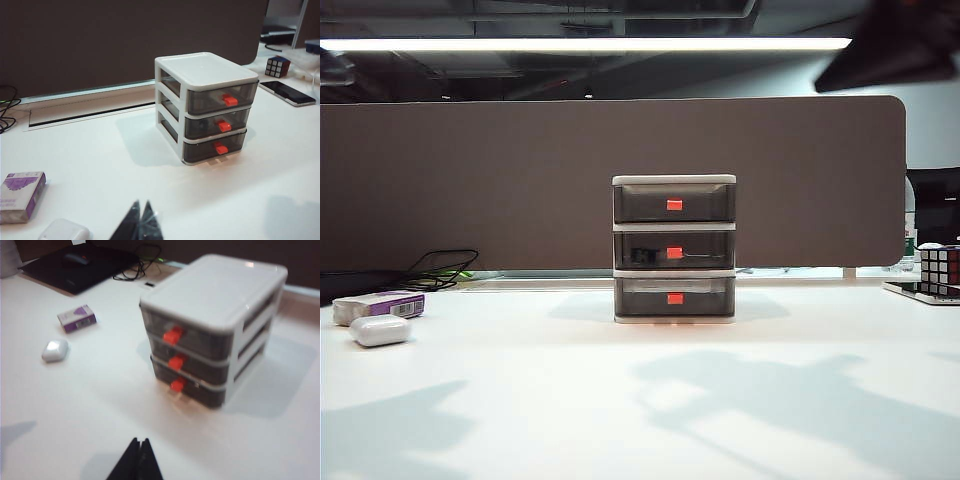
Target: Open the second layer of the drawer on the table, pick up the transparent tape on the table and put it in, and finally close the drawer.
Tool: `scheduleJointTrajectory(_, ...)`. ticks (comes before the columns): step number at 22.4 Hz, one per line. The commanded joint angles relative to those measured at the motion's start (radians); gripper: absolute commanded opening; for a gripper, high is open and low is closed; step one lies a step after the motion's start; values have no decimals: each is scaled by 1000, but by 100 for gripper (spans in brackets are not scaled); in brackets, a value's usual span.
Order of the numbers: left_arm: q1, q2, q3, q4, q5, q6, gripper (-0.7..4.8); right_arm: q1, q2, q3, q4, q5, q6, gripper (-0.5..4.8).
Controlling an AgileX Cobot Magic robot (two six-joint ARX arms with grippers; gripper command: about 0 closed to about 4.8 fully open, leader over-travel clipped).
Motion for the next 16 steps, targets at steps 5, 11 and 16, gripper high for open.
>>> scheduleJointTrajectory(5,1,-191,-91,-84,9,-74,-5,2,-251,-233,39,97,98,-5)
scheduleJointTrajectory(11,3,-246,-105,-163,21,-104,-5,3,-489,-381,21,189,182,-5)
scheduleJointTrajectory(16,2,-246,-117,-152,-8,-110,-5,2,-697,-450,-108,292,181,-5)
